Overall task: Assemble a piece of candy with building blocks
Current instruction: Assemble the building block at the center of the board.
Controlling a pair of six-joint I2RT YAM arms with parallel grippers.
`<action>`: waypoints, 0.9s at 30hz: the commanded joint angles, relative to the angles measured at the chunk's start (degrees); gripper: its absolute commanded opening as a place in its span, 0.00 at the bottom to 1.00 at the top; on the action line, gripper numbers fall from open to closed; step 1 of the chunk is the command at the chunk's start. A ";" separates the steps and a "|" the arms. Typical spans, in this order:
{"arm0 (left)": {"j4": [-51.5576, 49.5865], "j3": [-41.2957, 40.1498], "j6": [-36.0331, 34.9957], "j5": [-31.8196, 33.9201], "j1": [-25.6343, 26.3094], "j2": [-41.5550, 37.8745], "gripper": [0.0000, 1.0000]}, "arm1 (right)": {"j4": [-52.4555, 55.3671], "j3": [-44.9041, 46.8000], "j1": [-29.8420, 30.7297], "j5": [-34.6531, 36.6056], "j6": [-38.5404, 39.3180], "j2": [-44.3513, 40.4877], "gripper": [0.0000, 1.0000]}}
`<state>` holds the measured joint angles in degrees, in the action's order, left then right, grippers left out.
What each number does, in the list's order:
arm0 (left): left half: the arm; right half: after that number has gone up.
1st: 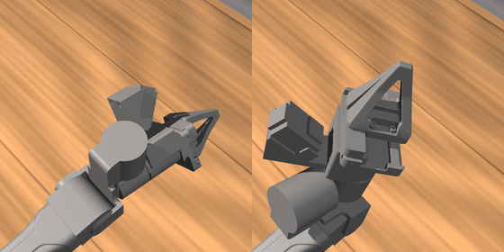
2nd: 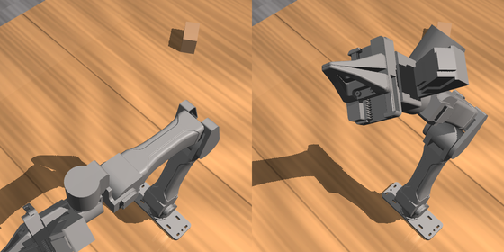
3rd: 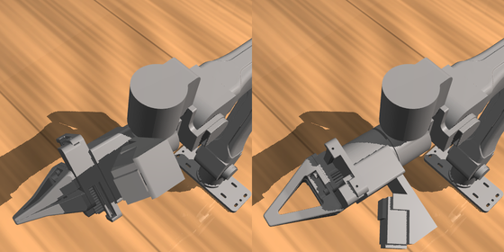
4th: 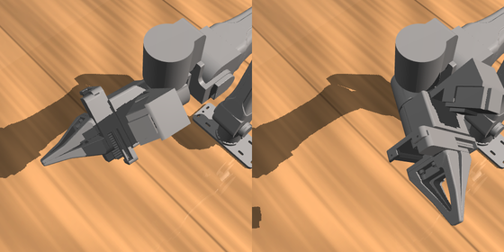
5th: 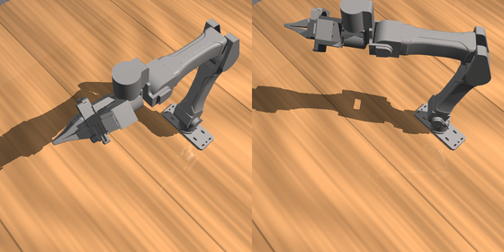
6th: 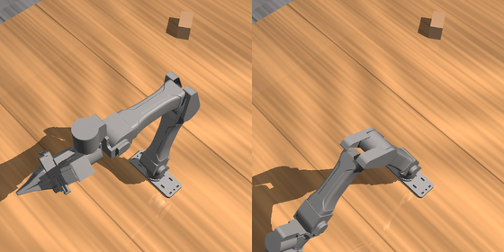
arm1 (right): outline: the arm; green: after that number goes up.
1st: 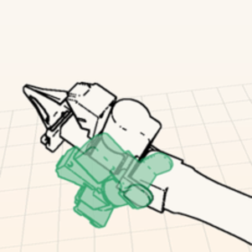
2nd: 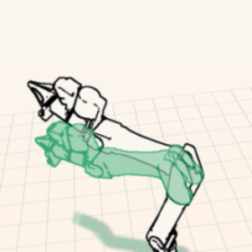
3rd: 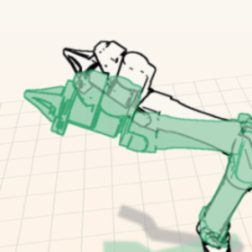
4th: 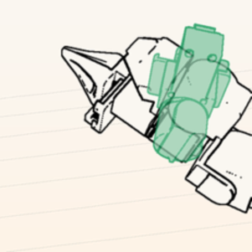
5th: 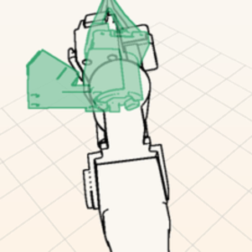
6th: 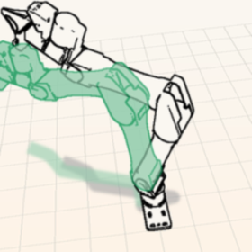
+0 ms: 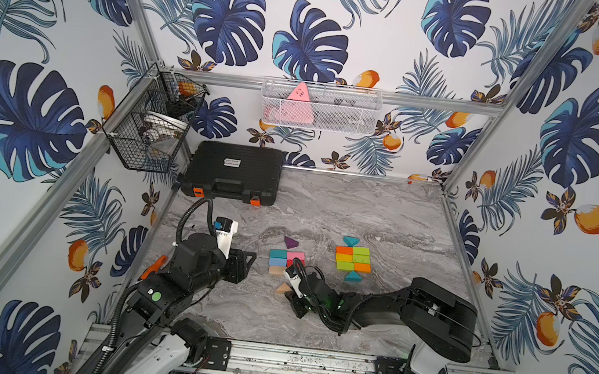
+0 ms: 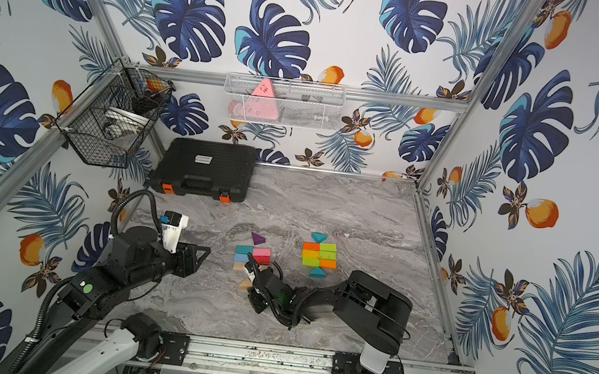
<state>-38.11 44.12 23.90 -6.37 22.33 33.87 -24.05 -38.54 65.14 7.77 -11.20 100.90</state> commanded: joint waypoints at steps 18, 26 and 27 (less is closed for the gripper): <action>2.00 -0.13 -0.87 -0.42 0.00 -0.18 0.53 | 4.97 -1.16 -0.11 -0.99 -4.53 2.66 0.34; 2.05 -0.17 -0.76 -0.45 -0.01 -0.20 0.53 | 5.07 -0.57 -0.44 -0.56 -5.32 2.23 0.33; 2.01 -0.13 -0.82 -0.46 0.00 -0.20 0.53 | 5.07 -0.57 -0.46 -0.62 -5.32 2.20 0.33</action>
<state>-38.11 44.12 23.90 -6.37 22.33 33.78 -26.06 -39.57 64.82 7.44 -15.22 102.85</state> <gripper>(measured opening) 0.533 0.332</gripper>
